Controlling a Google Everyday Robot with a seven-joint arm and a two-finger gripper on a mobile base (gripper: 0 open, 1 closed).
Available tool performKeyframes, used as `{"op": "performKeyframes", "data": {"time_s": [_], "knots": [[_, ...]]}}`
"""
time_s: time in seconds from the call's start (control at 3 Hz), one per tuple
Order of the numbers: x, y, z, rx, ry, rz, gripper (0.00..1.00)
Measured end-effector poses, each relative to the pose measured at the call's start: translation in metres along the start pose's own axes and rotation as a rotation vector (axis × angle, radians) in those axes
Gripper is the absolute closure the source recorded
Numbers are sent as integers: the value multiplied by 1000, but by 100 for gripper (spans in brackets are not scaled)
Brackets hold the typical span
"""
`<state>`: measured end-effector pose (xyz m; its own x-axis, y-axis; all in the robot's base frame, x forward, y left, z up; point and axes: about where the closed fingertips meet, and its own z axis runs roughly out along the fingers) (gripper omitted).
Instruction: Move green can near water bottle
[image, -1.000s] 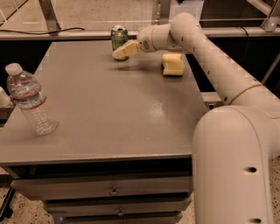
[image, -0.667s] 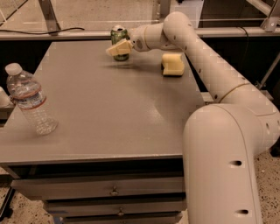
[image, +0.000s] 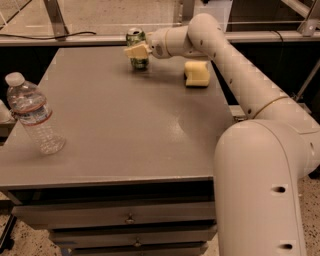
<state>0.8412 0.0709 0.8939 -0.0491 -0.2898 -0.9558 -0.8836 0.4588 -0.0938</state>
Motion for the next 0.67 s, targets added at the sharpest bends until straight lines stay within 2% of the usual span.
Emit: {"op": "performKeyframes", "data": {"time_s": [0.33, 0.67], "knots": [[-13, 27, -13, -41, -42, -16, 87], [-26, 82, -26, -124, -87, -44, 100]]}}
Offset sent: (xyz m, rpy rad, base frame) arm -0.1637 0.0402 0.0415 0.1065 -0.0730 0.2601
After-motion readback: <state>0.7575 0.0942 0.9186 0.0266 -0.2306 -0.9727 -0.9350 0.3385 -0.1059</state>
